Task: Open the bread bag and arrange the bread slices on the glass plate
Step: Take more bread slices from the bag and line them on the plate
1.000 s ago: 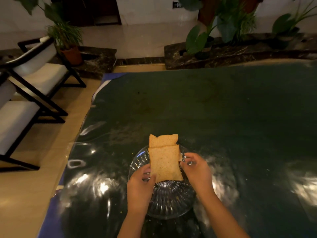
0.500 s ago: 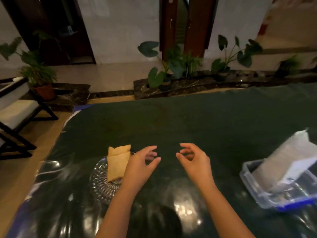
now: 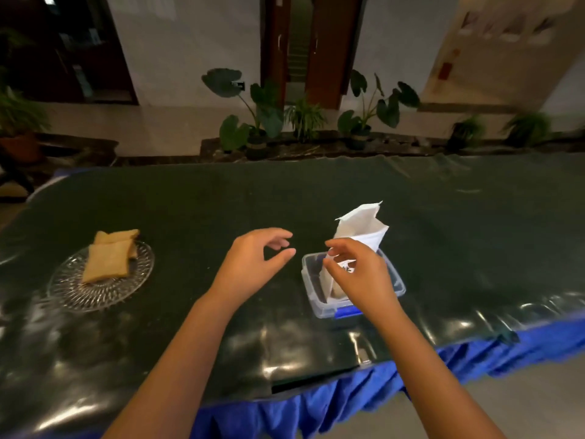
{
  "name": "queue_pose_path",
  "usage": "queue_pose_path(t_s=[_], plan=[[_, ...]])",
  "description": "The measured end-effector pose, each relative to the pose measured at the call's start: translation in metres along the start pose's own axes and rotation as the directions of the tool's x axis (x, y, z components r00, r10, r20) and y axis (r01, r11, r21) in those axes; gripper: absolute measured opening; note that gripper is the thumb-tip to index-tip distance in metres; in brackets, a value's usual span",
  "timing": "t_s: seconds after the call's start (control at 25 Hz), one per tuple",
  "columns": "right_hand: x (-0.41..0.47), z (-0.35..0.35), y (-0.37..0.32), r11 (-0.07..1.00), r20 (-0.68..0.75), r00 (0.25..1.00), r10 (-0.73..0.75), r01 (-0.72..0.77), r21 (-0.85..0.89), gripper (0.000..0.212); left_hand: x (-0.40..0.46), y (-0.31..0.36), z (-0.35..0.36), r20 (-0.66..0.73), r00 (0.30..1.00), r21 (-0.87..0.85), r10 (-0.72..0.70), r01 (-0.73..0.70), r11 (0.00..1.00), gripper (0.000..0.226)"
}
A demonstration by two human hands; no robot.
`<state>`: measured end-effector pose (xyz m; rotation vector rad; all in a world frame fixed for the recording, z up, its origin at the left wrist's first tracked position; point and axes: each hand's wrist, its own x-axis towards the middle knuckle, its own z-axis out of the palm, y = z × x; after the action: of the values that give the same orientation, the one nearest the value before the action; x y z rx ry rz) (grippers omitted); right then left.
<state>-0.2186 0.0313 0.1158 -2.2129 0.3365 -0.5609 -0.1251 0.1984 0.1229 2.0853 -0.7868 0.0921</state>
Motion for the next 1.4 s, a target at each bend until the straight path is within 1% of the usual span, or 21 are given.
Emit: queue_pose_path(t_s=[0.2,0.32,0.44,0.52,0.64,0.72,0.8,0.92,1.0,1.08,1.2,1.28,1.4], plan=[[0.031,-0.046,0.037,1.000,-0.014,1.000,0.022,-0.022,0.015,0.022,0.037,0.030,0.056,0.063,0.998,0.041,0.017,-0.019,0.999,0.027],[0.063,-0.070,0.065,1.000,0.001,1.000,0.014,-0.014,-0.012,0.025,0.074,0.029,0.086,0.035,0.999,0.036,-0.031,0.030,0.999,0.025],[0.098,-0.087,0.089,0.999,0.023,0.999,0.027,-0.027,-0.017,0.027,0.105,0.021,0.108,-0.024,0.985,-0.024,-0.168,0.168,0.986,0.015],[0.120,-0.093,0.104,1.000,0.065,0.998,0.008,-0.007,-0.014,0.026,0.121,0.014,0.123,-0.018,0.967,-0.031,-0.255,0.254,0.967,0.010],[0.149,-0.092,0.124,1.000,0.144,0.990,-0.006,0.004,0.009,0.025,0.133,0.008,0.142,0.034,0.924,0.069,-0.381,0.379,0.923,0.015],[0.168,-0.088,0.138,0.999,0.224,0.974,-0.045,0.042,0.016,0.024,0.138,0.008,0.155,0.040,0.886,0.129,-0.461,0.453,0.882,0.021],[0.188,-0.084,0.151,0.994,0.327,0.940,-0.099,0.110,-0.015,0.024,0.143,0.011,0.167,0.041,0.848,0.198,-0.528,0.511,0.837,0.025],[0.217,-0.080,0.171,0.969,0.497,0.852,-0.162,0.233,-0.085,0.028,0.151,0.019,0.185,-0.034,0.801,0.275,-0.597,0.582,0.765,0.031],[0.228,-0.082,0.184,0.937,0.599,0.776,-0.196,0.329,-0.120,0.030,0.154,0.023,0.195,-0.084,0.776,0.281,-0.625,0.620,0.733,0.034],[0.235,-0.083,0.193,0.888,0.687,0.688,-0.234,0.439,-0.137,0.032,0.155,0.024,0.203,-0.106,0.757,0.288,-0.644,0.644,0.709,0.036],[0.244,-0.084,0.199,0.815,0.785,0.551,-0.284,0.570,-0.105,0.030,0.152,0.023,0.207,-0.120,0.745,0.265,-0.656,0.661,0.702,0.034],[0.247,-0.086,0.202,0.801,0.807,0.510,-0.297,0.593,-0.080,0.025,0.147,0.017,0.204,-0.158,0.720,0.213,-0.676,0.694,0.688,0.032],[0.250,-0.092,0.211,0.787,0.817,0.494,-0.299,0.612,-0.082,0.019,0.142,0.004,0.194,-0.225,0.661,0.126,-0.716,0.748,0.651,0.026]])
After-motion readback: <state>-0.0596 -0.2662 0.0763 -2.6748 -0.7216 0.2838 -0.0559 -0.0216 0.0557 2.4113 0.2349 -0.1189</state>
